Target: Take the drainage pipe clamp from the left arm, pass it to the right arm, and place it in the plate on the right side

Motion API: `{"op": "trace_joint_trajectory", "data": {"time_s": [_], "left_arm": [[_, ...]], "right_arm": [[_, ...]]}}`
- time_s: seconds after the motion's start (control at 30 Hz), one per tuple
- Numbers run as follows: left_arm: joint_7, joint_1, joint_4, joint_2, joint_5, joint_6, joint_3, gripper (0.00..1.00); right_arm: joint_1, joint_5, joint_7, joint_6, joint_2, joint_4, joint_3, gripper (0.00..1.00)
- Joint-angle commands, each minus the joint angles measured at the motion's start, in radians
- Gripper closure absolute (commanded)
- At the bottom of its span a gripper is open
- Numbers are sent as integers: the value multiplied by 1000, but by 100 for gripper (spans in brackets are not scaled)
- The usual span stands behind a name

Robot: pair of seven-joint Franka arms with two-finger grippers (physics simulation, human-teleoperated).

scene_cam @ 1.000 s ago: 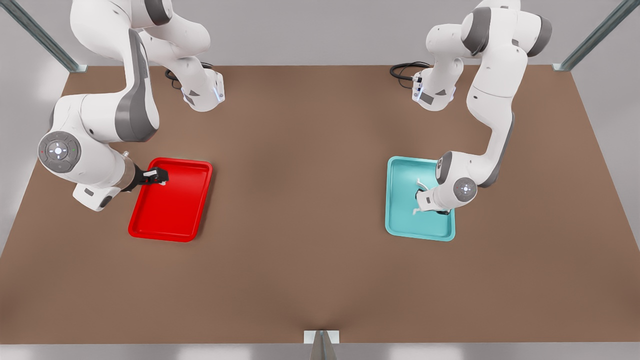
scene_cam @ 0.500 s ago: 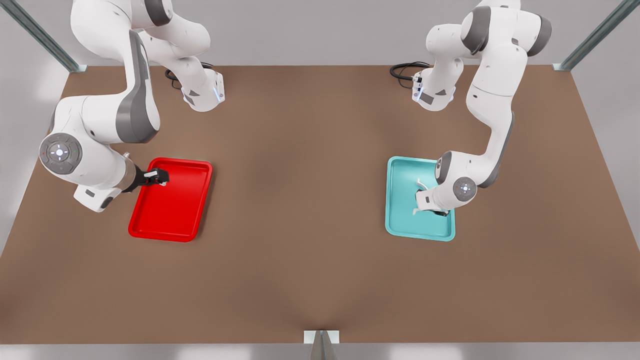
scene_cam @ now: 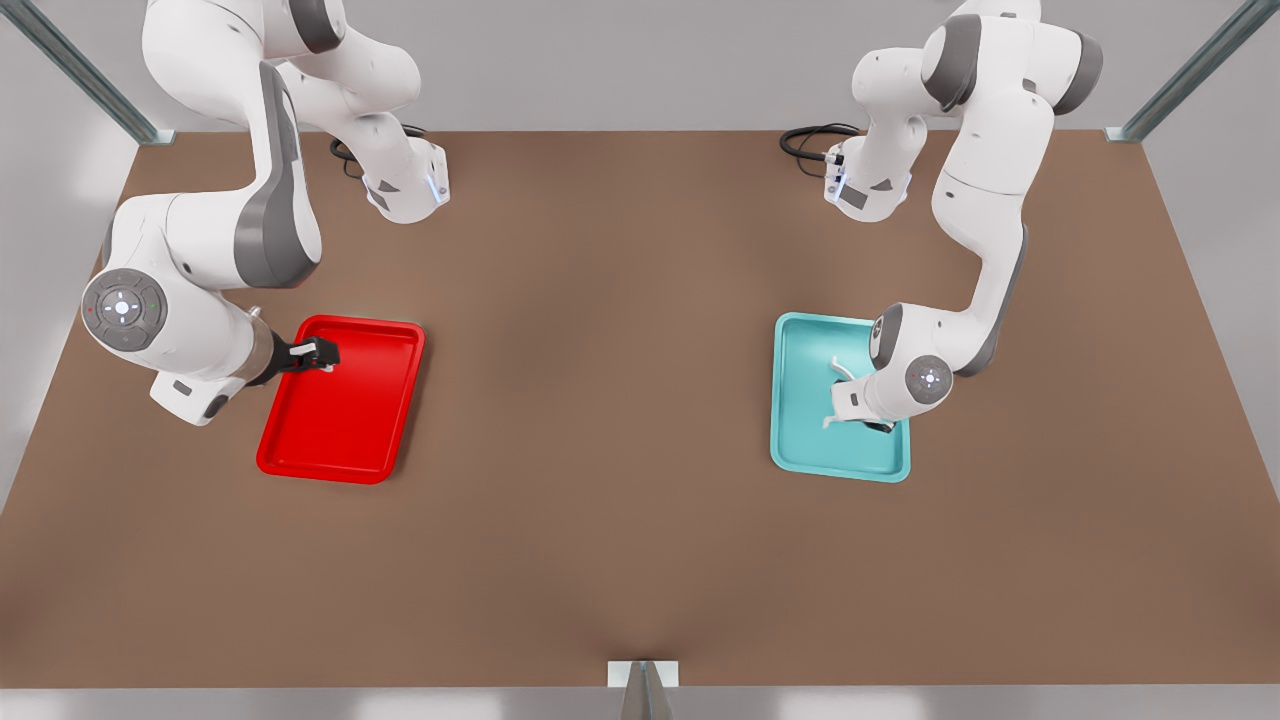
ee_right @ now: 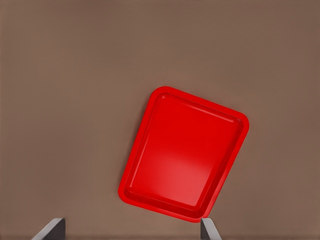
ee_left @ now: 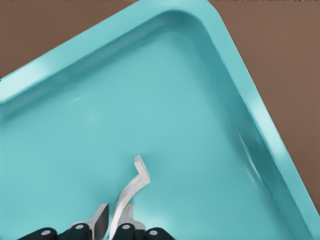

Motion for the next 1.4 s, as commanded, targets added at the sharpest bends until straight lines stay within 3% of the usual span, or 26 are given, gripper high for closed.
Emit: {"op": "trace_joint_trajectory", "data": {"time_s": [0.0,0.27,0.3,0.5,0.67,0.8,0.87,0.93,1.07,1.2,1.37], "left_arm": [[14,0,5,0,4,1,0,66],[13,0,9,15,3,9,0,67],[10,0,9,14,-7,7,0,79],[8,5,11,-53,-7,-63,1,79],[-717,-41,32,-185,-7,-186,-3,79],[-1248,-188,366,-69,4,-488,-48,79],[-1595,-326,736,152,26,-655,-48,79],[-1803,-367,905,245,26,-680,-60,79],[-2000,-442,968,310,23,-583,-86,79],[-2267,-459,985,307,17,-494,-111,79],[-2163,-454,990,330,-66,-444,-111,79]], "right_arm": [[1,1,-1,-1,-1,0,0,0],[1,1,-1,-1,-1,0,0,0],[1,1,-1,-1,-1,0,0,0],[-1,1,-1,-1,-1,0,0,0],[8,1,7,-1,0,0,4,0],[68,70,1,2,88,74,20,0],[134,67,-4,2,129,89,26,0],[174,68,-128,33,149,89,26,0],[268,77,-300,91,204,89,41,0],[341,152,-539,278,276,71,41,0],[378,155,-786,528,211,-76,70,1]]}}
